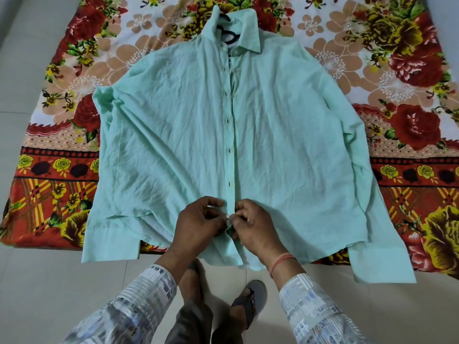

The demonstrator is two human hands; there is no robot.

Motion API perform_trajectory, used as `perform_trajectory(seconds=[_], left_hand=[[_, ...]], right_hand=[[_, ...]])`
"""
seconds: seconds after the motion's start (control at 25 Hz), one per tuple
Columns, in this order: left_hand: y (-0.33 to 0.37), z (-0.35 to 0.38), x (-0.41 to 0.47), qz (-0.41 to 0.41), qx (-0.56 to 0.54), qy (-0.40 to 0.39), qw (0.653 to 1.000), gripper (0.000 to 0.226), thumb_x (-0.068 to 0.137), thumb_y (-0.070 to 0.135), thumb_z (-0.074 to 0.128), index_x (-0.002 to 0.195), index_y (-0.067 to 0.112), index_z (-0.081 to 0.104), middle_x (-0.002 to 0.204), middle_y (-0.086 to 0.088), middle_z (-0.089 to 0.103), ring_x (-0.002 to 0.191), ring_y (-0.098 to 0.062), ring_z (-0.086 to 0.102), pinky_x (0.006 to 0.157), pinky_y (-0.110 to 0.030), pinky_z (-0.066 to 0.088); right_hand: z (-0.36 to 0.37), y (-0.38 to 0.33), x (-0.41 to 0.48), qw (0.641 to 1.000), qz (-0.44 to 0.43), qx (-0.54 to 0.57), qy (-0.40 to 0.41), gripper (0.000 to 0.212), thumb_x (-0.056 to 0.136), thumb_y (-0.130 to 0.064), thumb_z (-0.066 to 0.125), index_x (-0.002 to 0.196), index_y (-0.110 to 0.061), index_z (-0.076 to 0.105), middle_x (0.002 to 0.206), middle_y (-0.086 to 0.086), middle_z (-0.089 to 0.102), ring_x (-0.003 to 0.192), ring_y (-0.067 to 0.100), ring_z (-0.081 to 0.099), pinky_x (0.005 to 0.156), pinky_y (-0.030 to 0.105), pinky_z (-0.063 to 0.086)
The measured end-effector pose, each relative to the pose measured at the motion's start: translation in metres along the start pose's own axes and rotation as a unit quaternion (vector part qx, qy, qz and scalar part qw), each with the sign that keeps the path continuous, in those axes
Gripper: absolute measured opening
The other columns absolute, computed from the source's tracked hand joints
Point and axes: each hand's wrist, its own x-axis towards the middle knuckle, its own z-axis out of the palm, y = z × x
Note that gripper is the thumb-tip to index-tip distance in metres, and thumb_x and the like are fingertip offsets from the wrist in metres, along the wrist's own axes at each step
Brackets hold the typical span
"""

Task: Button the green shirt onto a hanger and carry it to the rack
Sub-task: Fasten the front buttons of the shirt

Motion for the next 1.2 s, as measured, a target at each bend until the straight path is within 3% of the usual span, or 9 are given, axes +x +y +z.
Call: perform_trajectory(seconds=[0.08,0.16,0.32,0.48,0.56,0.68,0.8,1.0,1.2], left_hand=[[0.006,0.001,0.000,0.016,0.027,0.004,1.000,0.037,0.078,-0.001,0.081,0.102,0.027,0.079,0.084,0.000,0.079,0.074,-0.019,0.079,0.079,-0.053,0.066],[0.017,0.004,0.004,0.067,0.080,0.042,0.994,0.029,0.079,0.009,0.081,0.099,0.030,0.077,0.078,0.003,0.075,0.068,-0.009,0.073,0.076,-0.043,0.066],[0.051,0.017,0.031,0.108,0.083,0.119,0.984,0.029,0.079,0.041,0.091,0.095,0.028,0.071,0.081,0.012,0.075,0.076,0.002,0.070,0.071,-0.016,0.055],[0.055,0.018,0.058,0.052,0.073,0.112,0.990,0.020,0.080,0.015,0.083,0.096,0.023,0.075,0.087,0.009,0.077,0.088,-0.012,0.076,0.084,-0.034,0.063],[0.045,0.008,0.060,0.008,-0.005,0.090,0.996,0.020,0.083,0.004,0.080,0.095,0.020,0.076,0.086,0.002,0.078,0.086,-0.021,0.079,0.085,-0.041,0.067],[0.039,-0.002,0.064,-0.033,-0.108,0.054,0.992,0.019,0.087,-0.004,0.079,0.096,0.011,0.074,0.085,-0.007,0.074,0.082,-0.024,0.077,0.074,-0.032,0.066],[0.043,-0.004,0.066,-0.038,-0.112,0.043,0.992,0.018,0.088,-0.005,0.079,0.096,0.009,0.074,0.081,-0.003,0.072,0.075,-0.016,0.074,0.068,-0.023,0.062],[0.041,-0.004,0.069,-0.047,-0.129,0.031,0.990,0.019,0.086,-0.005,0.081,0.100,0.008,0.075,0.081,-0.003,0.073,0.077,-0.017,0.076,0.075,-0.030,0.065],[0.038,-0.004,0.072,-0.047,-0.126,0.033,0.990,0.019,0.085,-0.003,0.082,0.097,0.009,0.075,0.079,-0.001,0.073,0.077,-0.018,0.076,0.079,-0.035,0.067]], right_hand=[[-0.009,-0.006,0.001,0.999,-0.003,-0.047,-0.007,0.012,0.095,-0.025,0.069,0.084,-0.022,0.065,0.075,0.004,0.077,0.059,0.018,0.075,0.058,0.033,0.062],[-0.018,-0.008,0.007,0.991,-0.061,-0.108,0.049,0.024,0.093,-0.030,0.069,0.073,-0.018,0.067,0.065,0.002,0.072,0.057,0.015,0.071,0.059,0.031,0.060],[-0.017,-0.019,0.032,0.977,-0.132,-0.096,0.136,0.020,0.092,-0.006,0.065,0.096,-0.019,0.080,0.085,-0.005,0.079,0.079,0.006,0.071,0.074,0.013,0.051],[-0.008,-0.025,0.049,0.978,-0.112,-0.080,0.154,0.018,0.090,-0.009,0.074,0.104,-0.019,0.080,0.088,-0.004,0.078,0.082,0.010,0.073,0.082,0.022,0.058],[-0.006,-0.025,0.051,0.976,-0.109,-0.091,0.167,0.017,0.088,-0.011,0.077,0.103,-0.018,0.081,0.086,-0.004,0.076,0.082,0.012,0.073,0.083,0.026,0.060],[-0.002,-0.032,0.054,0.970,-0.120,-0.122,0.175,0.011,0.087,-0.018,0.077,0.097,-0.018,0.082,0.085,-0.003,0.079,0.081,0.014,0.074,0.081,0.031,0.062],[-0.001,-0.039,0.056,0.963,-0.138,-0.162,0.167,0.010,0.087,-0.020,0.071,0.085,-0.019,0.081,0.077,-0.003,0.078,0.074,0.015,0.073,0.074,0.034,0.061],[-0.001,-0.043,0.061,0.984,-0.044,-0.058,0.165,0.014,0.087,-0.015,0.070,0.077,-0.018,0.078,0.069,-0.005,0.076,0.067,0.009,0.073,0.072,0.034,0.063],[0.003,-0.048,0.064,0.980,-0.079,-0.106,0.146,0.008,0.086,-0.017,0.075,0.081,-0.016,0.081,0.075,-0.003,0.080,0.073,0.009,0.075,0.075,0.028,0.061]])
